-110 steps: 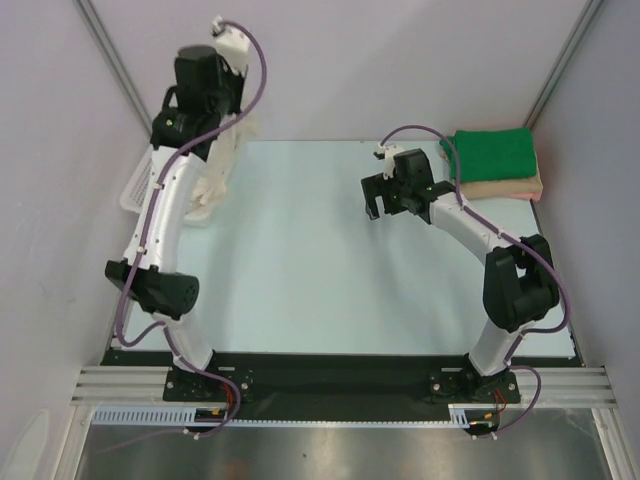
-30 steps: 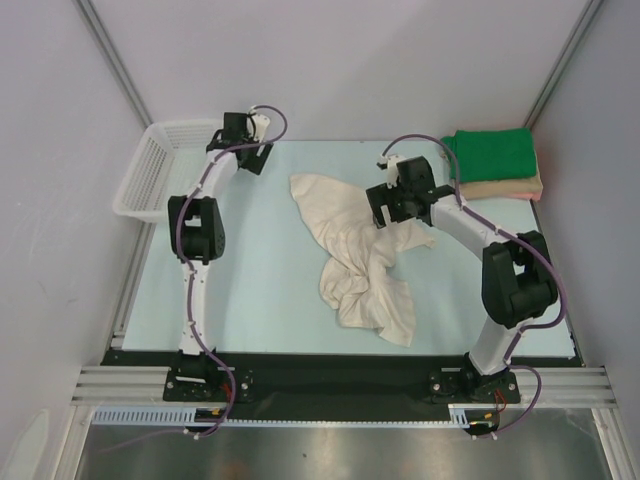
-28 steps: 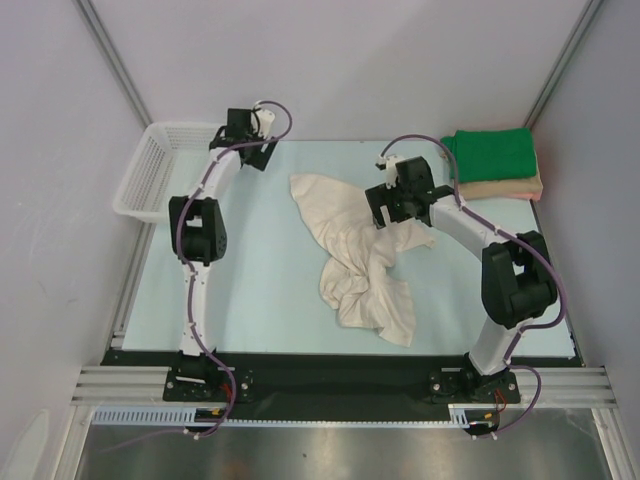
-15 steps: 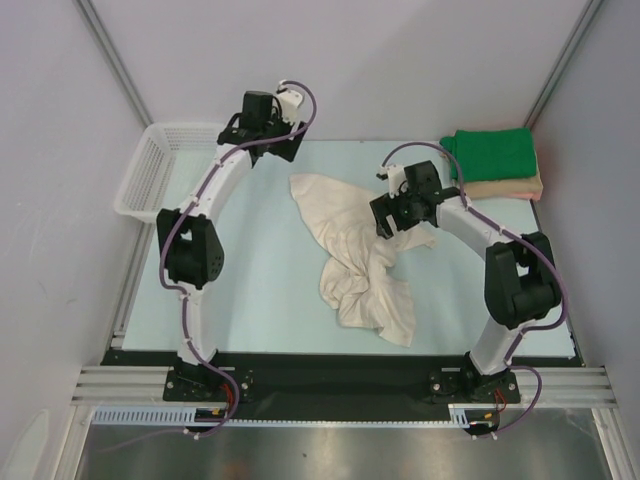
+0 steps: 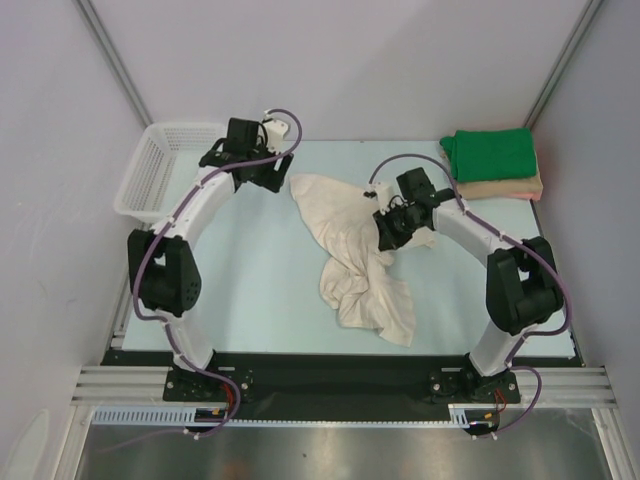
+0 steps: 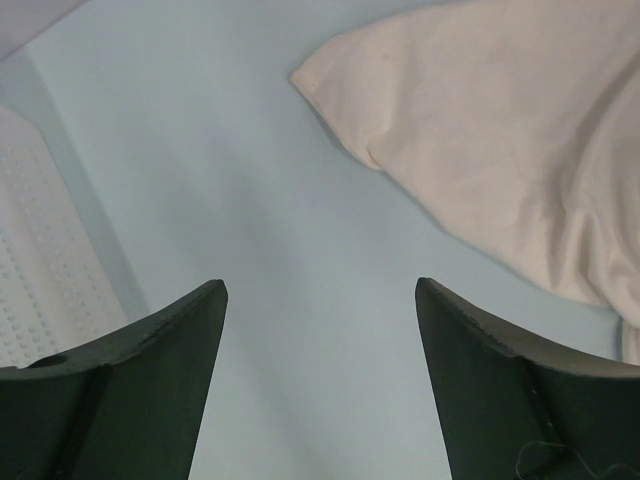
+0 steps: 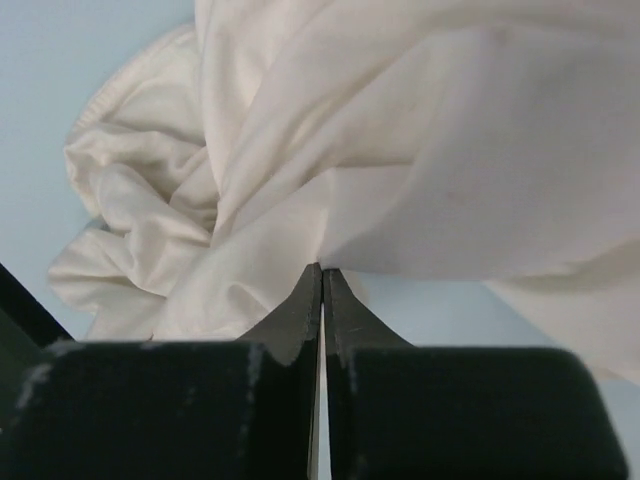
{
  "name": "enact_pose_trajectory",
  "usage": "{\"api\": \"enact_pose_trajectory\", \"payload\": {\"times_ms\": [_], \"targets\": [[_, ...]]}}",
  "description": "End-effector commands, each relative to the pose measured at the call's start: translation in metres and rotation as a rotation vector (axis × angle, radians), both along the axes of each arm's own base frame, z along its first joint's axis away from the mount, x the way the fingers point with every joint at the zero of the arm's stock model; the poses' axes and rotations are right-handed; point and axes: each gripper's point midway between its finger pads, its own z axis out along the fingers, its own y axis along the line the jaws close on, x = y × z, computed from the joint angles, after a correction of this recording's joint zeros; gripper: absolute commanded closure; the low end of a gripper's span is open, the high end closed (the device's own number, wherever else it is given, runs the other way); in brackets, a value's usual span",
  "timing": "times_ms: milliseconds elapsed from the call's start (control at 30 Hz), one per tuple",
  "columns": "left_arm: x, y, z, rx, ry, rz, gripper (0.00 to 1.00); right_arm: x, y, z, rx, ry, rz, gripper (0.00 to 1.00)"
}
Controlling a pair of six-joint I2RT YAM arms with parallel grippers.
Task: Fold and stack the t-shirts
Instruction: Flatten the tshirt out
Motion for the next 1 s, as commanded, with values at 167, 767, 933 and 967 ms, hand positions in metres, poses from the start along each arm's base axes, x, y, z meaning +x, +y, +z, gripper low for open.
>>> {"api": "enact_pose_trajectory", "payload": {"times_ms": [167,767,933,967], "targets": [[-0.071,-0.002,0.063,-0.077,-0.148,-0.03,0.19,0.065,0.017,0.224,-0.035,-0.722,0.15,1.0],[-0.189,0.005,0.084,-0.204,-0.17,-0.13,0.21,0.157,-0.129,0.236,-0.495,-0.988,-0.452,0.86],[-0.185,0.026,0.082,-0.233,-0.158,-0.063,0.2,0.138,-0.135,0.268,-0.494,-1.059,-0.51,0.22],[-0.183,0.032,0.077,-0.229,-0.15,-0.039,0.2,0.124,-0.098,0.254,-0.4,-1.008,-0.385,0.22]]}}
